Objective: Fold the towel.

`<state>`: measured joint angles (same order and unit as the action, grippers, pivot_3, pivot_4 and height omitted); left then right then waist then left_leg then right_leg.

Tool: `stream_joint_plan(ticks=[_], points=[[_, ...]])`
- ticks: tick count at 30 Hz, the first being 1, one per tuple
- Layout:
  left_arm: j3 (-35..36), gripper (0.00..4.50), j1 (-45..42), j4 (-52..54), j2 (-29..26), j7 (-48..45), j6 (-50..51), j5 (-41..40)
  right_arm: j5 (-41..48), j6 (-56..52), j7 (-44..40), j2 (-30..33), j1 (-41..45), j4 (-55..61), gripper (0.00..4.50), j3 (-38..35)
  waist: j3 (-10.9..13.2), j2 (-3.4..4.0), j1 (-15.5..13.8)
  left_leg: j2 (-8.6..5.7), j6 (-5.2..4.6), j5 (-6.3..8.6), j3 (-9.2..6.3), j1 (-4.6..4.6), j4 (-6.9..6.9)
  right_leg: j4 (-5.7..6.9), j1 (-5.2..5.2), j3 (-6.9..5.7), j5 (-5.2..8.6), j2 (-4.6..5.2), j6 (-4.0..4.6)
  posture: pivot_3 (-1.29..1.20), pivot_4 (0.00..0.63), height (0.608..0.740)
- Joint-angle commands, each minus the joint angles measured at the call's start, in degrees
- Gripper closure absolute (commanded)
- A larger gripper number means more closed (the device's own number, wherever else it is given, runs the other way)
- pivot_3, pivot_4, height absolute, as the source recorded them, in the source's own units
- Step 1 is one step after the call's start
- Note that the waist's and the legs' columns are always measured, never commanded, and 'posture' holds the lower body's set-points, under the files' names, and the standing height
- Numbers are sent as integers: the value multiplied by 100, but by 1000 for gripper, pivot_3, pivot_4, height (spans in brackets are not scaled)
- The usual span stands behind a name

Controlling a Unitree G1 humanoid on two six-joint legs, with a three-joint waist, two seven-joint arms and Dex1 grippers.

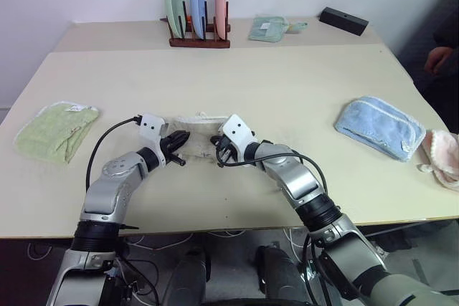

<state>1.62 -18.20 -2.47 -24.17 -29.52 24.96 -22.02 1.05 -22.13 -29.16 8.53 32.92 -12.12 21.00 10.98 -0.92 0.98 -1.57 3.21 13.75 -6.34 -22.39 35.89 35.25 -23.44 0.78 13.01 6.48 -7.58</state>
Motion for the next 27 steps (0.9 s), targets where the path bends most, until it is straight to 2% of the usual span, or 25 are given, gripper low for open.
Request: stream_joint_plan(ticks=[1,3,4,5,8,12,13,19,27], points=[[318,4073,96,-26,103,-16,-294,-65,79,177,-10,105,-136,165,4500,-338,0,0,-2,0,0,0,0,0,0,0,0,0,0,0,0,0,150,740],[554,4073,77,155,146,6,-385,-202,403,13,-129,146,-166,571,4500,-664,1,0,-2,0,0,0,0,-2,1,0,-1,0,0,0,0,0,150,740],[689,4124,74,303,119,-4,-385,-287,616,-200,-209,202,-183,858,3981,-873,5,1,-11,0,0,0,0,-2,1,0,-1,0,0,0,0,0,150,740],[767,4124,126,491,-6,-87,-409,-299,852,-531,-283,294,-219,1197,3739,-1092,5,0,-5,0,0,0,-2,-7,3,0,-5,0,0,0,-1,0,150,740],[805,4124,370,854,-399,-423,-601,-165,1376,-1385,-331,475,-338,1869,2202,-1537,6,1,8,1,0,0,-2,-11,1,0,-11,1,0,0,-1,0,150,740],[925,4124,730,1147,-845,-962,-712,-328,2103,-2651,20,311,-483,2334,201,-2182,5,3,26,4,0,0,0,-4,-15,0,-12,2,1,-1,2,0,150,740],[938,4124,781,1212,-902,-1063,-657,-407,2206,-2920,103,262,-504,2335,34,-2251,5,3,24,6,-1,0,0,-3,-17,0,-13,2,1,-2,3,0,150,740],[980,4124,924,1702,-1184,-1503,-239,-813,2815,-3991,466,-278,-372,2013,34,-2580,8,6,9,6,-1,0,0,-7,-19,-1,-15,1,6,-2,13,0,150,740],[930,4124,1150,2198,-1419,-1654,15,-856,2734,-4000,716,-729,13,1048,34,-2345,9,9,48,7,-1,0,2,-5,-23,1,-20,1,1,-5,8,0,150,740]])
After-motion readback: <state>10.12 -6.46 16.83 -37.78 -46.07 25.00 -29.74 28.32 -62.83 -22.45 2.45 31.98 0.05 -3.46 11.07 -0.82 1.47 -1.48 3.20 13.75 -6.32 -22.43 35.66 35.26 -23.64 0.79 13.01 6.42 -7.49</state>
